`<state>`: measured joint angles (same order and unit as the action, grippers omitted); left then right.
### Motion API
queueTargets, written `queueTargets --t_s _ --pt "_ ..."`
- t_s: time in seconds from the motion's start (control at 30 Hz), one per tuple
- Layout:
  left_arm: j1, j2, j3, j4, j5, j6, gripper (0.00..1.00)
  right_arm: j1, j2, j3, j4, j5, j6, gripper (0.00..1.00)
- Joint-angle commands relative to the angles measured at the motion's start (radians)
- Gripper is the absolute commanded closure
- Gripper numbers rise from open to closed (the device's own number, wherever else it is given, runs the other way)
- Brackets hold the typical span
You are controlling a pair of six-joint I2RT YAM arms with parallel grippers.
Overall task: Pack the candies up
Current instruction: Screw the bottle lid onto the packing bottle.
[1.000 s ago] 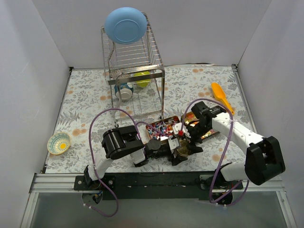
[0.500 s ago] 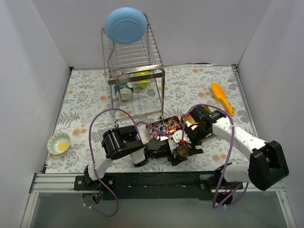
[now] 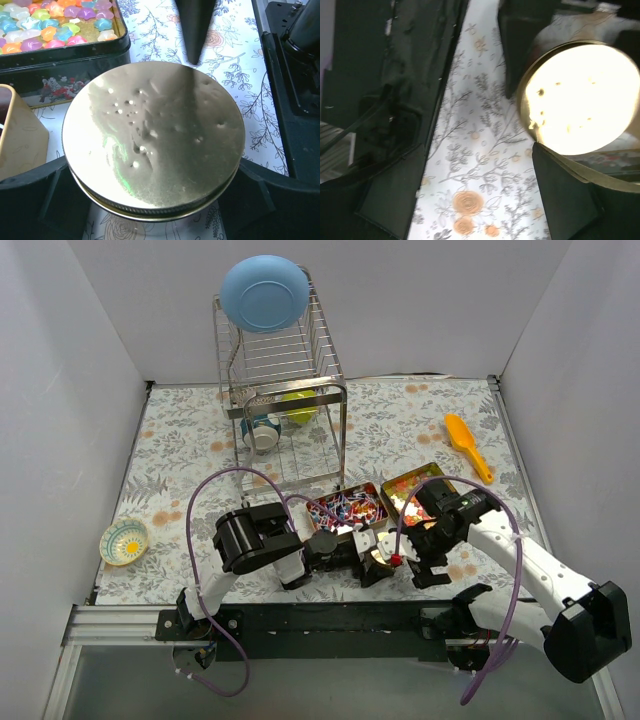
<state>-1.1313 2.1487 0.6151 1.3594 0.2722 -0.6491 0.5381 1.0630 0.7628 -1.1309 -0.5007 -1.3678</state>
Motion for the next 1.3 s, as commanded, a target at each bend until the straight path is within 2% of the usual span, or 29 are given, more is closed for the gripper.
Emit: queueTargets --t_s 0.0,0.23,0.37,0.53,0.8,1.27 --pt "0.028 0.054 -0.046 0.067 -0.051 -0.057 1.0 -0.019 -0.026 0.013 -0.12 0.022 0.051 0.05" --pt "0.027 0.048 -0.048 0.06 -0.034 -0.052 1.0 -0.067 0.038 0.13 0.107 -0.081 0.2 0.04" --pt "0.027 0.045 -0.06 0.053 -0.03 -0.047 1.0 -0.067 0.106 0.138 0.203 -0.142 0.17 0.02" --pt "0.027 0.036 -0.072 0.053 -0.025 -0.043 1.0 -0.066 0.247 0.202 0.154 -0.182 0.004 0.02" --pt "0.027 0.034 -0.077 0.063 -0.045 -0.034 1.0 -0.063 0.408 0.283 0.016 -0.233 -0.105 0.02" --pt "0.028 0.062 -0.049 0.063 -0.08 -0.043 1.0 -0.063 0.336 0.152 -0.02 -0.184 -0.111 0.02"
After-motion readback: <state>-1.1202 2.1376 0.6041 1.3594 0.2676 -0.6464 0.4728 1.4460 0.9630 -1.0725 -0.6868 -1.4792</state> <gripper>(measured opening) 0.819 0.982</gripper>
